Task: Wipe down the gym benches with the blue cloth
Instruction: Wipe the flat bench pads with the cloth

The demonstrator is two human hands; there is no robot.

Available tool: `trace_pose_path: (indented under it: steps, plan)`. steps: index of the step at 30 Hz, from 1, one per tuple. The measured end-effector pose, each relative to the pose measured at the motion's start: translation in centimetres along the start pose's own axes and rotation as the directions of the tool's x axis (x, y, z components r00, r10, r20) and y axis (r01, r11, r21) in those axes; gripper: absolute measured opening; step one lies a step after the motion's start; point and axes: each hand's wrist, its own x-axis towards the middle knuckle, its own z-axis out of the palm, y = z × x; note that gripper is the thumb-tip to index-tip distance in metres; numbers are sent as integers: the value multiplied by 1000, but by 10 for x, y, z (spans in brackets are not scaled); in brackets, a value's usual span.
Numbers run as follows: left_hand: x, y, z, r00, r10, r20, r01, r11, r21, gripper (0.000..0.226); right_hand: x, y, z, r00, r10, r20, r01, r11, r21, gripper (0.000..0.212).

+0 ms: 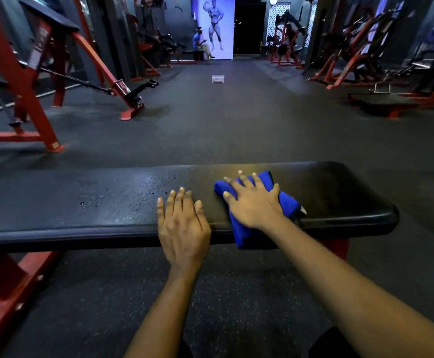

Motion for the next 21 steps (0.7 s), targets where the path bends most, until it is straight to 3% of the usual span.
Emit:
trace_pose_path:
  steps: [5,13,21]
  plan:
    - [-1,0,0,1000,-6,-6,5,999,-35,48,-21,-11,7,994,46,-99,-49,999,-23,55]
    - [2,-2,2,1000,-2,9,2,1000,-27,49,106,-16,-8,976,208,62,-209,978,12,56]
    - [2,-1,0,1000,-1,15,1,1000,-13,54,90,-26,-7,988,134,78,-135,991,16,58]
